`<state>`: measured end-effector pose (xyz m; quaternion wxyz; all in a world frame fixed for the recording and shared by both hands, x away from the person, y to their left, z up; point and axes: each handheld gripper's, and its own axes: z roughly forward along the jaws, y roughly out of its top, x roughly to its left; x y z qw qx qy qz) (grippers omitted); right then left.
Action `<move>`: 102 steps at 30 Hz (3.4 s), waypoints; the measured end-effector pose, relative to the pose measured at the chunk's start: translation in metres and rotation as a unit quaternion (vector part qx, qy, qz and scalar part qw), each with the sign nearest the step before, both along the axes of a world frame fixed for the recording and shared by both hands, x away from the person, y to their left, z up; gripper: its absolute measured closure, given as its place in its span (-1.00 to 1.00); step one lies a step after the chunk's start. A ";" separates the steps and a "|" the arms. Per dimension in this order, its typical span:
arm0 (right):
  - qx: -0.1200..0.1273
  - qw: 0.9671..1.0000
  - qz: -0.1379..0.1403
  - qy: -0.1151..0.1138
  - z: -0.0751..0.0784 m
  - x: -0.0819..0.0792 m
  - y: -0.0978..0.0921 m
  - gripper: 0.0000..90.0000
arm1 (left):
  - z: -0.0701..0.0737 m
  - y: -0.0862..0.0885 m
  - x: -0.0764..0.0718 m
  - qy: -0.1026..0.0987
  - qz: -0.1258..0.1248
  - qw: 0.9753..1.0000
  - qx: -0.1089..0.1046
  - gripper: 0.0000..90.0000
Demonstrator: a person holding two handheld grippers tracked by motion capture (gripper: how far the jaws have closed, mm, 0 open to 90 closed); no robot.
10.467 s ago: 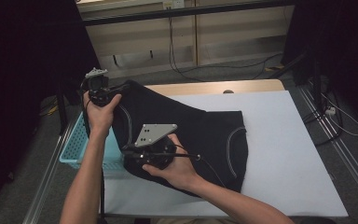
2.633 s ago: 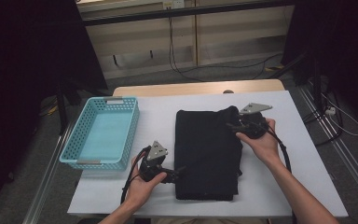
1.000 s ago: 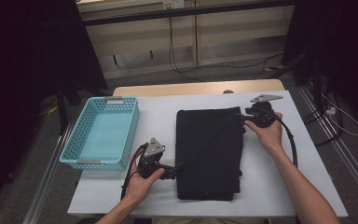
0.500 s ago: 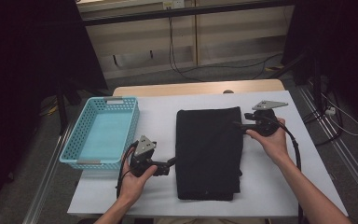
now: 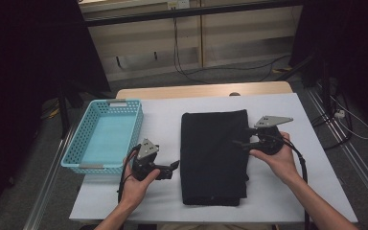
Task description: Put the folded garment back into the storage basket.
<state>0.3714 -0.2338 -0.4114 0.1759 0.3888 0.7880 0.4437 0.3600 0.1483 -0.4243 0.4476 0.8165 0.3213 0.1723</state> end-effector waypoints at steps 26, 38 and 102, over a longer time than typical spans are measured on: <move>-0.023 0.987 0.158 0.017 -0.008 -0.063 0.060 -0.15 | -0.001 0.002 -0.003 -0.004 0.003 1.000 0.003 -0.86; -0.044 0.977 0.203 0.039 -0.015 -0.092 0.075 -0.18 | -0.003 0.001 -0.001 0.003 0.000 1.000 0.003 -0.86; -0.116 0.966 0.228 0.044 -0.033 -0.084 0.091 0.72 | 0.019 -0.056 0.079 0.000 0.006 1.000 -0.023 -0.83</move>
